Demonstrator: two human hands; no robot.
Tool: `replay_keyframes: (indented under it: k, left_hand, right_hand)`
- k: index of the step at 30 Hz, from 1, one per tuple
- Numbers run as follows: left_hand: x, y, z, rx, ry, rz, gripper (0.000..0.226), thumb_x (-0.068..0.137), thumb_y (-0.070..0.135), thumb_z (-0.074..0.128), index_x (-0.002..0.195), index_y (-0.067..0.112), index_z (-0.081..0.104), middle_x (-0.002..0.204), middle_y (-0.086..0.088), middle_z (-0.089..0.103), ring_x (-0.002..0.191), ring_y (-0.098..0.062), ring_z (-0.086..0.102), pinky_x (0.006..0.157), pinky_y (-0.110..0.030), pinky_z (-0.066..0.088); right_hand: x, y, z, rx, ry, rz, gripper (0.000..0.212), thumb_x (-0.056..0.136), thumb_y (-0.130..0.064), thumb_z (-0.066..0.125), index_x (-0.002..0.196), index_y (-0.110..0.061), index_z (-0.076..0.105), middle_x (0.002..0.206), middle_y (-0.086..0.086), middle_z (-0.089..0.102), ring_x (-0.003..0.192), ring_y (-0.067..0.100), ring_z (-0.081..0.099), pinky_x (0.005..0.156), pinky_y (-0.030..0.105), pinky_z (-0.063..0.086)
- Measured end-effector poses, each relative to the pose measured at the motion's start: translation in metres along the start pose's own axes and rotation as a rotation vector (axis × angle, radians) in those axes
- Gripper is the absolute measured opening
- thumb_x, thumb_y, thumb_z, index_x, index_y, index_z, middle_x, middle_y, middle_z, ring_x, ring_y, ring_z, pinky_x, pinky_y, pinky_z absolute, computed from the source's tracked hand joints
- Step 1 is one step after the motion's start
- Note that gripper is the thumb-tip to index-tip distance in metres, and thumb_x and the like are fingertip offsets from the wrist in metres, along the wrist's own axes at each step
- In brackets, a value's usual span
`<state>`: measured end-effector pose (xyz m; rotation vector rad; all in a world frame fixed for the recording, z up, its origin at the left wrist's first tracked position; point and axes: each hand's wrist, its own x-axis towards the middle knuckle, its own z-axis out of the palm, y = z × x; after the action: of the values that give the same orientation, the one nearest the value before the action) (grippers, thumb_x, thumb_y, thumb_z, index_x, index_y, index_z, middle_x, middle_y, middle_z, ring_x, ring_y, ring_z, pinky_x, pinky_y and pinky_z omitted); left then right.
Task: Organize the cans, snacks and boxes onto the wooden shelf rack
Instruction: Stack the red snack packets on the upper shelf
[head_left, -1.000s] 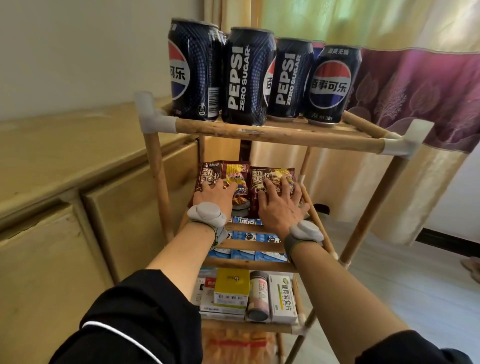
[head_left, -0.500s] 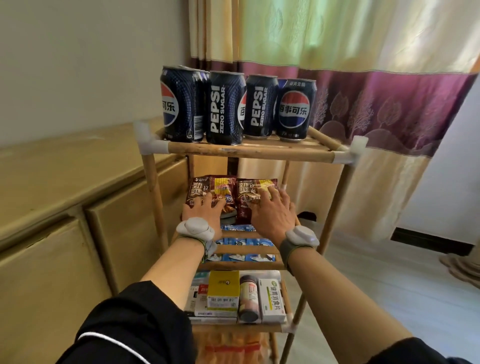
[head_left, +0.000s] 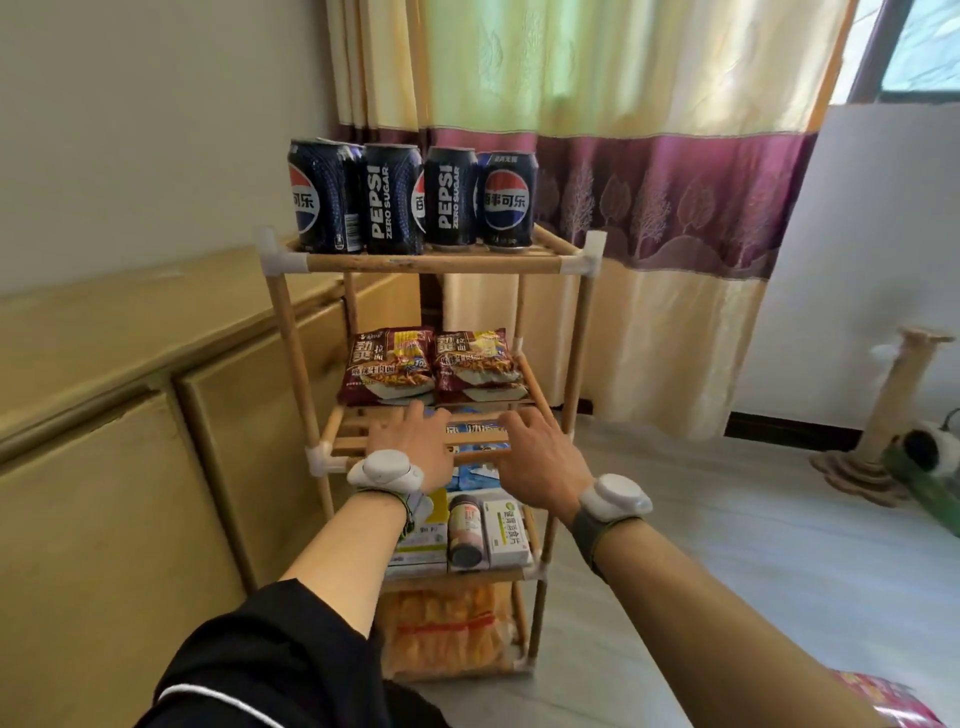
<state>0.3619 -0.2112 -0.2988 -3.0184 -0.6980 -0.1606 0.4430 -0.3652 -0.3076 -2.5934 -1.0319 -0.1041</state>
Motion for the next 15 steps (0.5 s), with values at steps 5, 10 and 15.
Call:
replay_keyframes:
  k: [5,10,15]
  left_hand:
    - [-0.024,0.024,-0.008,-0.060,0.018,0.072,0.052,0.091,0.030,0.047,0.142,0.032,0.039,0.141,-0.004,0.044,0.129,-0.028,0.042,0.099,-0.043,0.041]
    - [-0.041,0.058,-0.016,-0.075,0.000,0.145,0.048,0.092,0.026,0.048,0.140,0.029,0.042,0.140,-0.003,0.046,0.128,-0.026,0.043,0.094,-0.042,0.043]
    - [-0.049,0.115,-0.013,-0.083,-0.055,0.281,0.050,0.092,0.033,0.049,0.141,0.029,0.042,0.138,-0.003,0.046,0.125,-0.027,0.047,0.093,-0.041,0.045]
  right_hand:
    - [-0.034,0.015,-0.012,-0.031,0.008,0.014,0.046,0.092,-0.020,0.055,0.137,-0.022,0.047,0.147,0.004,0.045,0.134,0.029,0.043,0.104,0.046,0.048]
    - [-0.069,0.041,-0.028,-0.063,0.010,0.074,0.053,0.094,-0.027,0.054,0.146,-0.020,0.042,0.145,0.007,0.045,0.131,0.028,0.043,0.105,0.043,0.046]
    - [-0.116,0.093,-0.046,-0.098,0.006,0.193,0.054,0.095,-0.025,0.052,0.147,-0.018,0.040,0.149,0.008,0.041,0.135,0.030,0.039,0.109,0.044,0.043]
